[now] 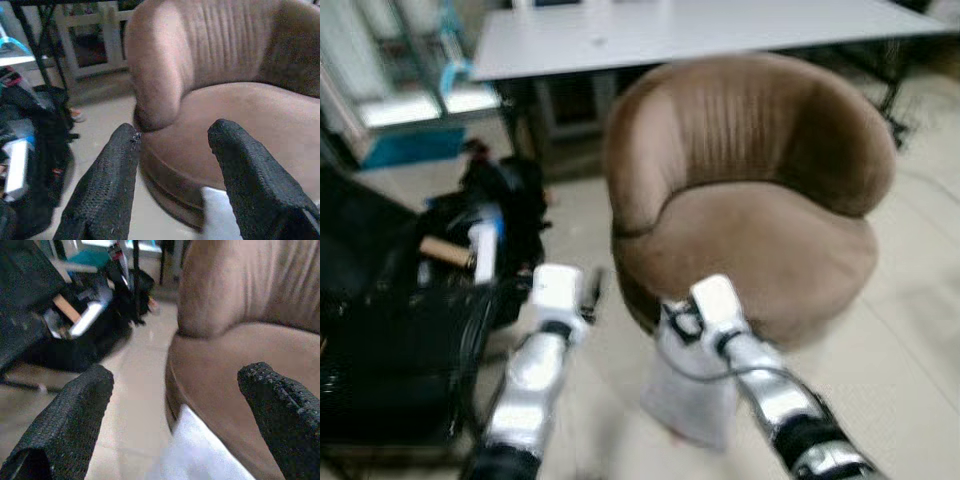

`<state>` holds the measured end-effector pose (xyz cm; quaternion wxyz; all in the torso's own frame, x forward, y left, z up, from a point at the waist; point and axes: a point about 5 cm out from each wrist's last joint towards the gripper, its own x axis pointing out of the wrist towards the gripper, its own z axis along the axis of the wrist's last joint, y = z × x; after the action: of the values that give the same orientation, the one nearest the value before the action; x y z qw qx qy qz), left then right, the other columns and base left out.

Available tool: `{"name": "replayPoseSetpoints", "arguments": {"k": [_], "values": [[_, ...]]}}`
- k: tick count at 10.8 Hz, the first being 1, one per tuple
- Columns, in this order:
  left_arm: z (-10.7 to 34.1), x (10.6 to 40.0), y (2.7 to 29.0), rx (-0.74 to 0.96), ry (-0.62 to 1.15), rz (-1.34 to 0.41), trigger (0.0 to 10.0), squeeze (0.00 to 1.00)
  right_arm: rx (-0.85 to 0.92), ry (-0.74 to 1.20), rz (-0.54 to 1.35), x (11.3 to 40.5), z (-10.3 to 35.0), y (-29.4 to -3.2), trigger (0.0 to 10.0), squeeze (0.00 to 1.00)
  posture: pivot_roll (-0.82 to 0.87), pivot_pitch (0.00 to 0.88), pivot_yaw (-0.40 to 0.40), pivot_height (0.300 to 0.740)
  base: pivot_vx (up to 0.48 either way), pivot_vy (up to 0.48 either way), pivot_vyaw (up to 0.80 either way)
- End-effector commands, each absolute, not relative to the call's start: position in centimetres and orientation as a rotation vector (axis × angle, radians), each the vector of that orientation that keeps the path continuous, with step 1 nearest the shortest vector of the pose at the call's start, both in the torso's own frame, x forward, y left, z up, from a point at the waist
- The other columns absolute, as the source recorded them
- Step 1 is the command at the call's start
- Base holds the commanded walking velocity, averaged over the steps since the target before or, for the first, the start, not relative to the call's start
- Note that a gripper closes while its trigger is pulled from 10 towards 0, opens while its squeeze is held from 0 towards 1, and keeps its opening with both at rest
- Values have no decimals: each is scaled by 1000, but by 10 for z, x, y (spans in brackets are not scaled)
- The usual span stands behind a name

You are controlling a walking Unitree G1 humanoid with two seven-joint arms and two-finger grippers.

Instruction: Move the pillow to the sofa from floor

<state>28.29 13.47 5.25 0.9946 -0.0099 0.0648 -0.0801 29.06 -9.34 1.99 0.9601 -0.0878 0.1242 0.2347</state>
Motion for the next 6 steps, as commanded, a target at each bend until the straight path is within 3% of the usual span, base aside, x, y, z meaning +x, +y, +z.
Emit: {"name": "replayPoseSetpoints", "arguments": {"k": [1,4,6], "values": [[53,284,123,-23,137,-199,10000,0,-189,255,446,292,20,-107,10000,0,-104,0,50,727,480,0,0],[49,283,124,26,165,-208,10000,0,-189,253,453,290,19,-105,10000,0,-105,0,52,727,460,0,0],[48,281,119,47,164,-242,10000,0,-192,252,459,289,19,-105,10000,0,-105,0,51,727,0,0,0]]}}
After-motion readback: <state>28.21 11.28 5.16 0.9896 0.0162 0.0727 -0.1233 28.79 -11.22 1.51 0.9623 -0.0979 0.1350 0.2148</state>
